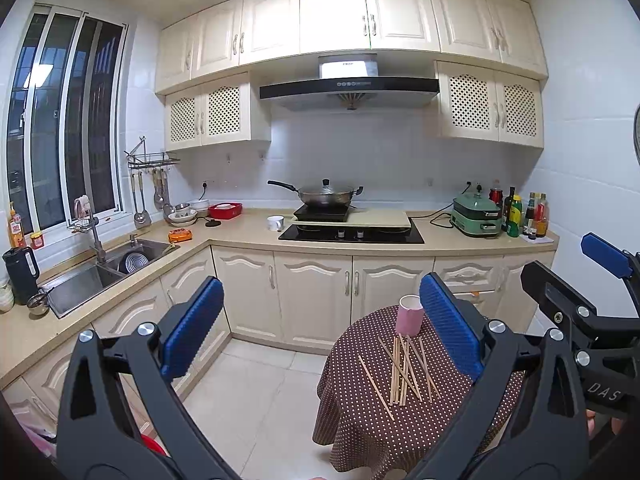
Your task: Organize utensils
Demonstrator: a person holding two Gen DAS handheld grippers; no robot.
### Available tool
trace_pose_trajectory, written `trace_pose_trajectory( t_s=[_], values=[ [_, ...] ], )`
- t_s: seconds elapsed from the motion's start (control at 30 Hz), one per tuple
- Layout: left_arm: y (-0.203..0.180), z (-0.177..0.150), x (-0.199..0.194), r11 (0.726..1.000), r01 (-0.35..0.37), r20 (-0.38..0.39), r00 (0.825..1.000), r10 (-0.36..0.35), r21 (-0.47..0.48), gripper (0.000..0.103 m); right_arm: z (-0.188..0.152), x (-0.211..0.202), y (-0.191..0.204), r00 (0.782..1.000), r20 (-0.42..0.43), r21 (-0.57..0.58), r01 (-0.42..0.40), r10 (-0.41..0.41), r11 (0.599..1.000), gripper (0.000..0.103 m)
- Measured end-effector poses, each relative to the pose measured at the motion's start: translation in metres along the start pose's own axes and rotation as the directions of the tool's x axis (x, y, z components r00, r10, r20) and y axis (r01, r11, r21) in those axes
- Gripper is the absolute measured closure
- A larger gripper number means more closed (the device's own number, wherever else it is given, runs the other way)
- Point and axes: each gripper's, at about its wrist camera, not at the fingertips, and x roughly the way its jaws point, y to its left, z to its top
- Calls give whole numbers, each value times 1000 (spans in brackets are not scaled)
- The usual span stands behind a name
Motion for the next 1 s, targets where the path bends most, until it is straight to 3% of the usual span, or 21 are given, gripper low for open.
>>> trace_pose_trajectory(
  t_s=[1.0],
  values=[
    [0,-3,6,1000,-4,-4,1000,4,2,6,-6,12,10,1000,-16,3,4,-4,1000,7]
  ],
)
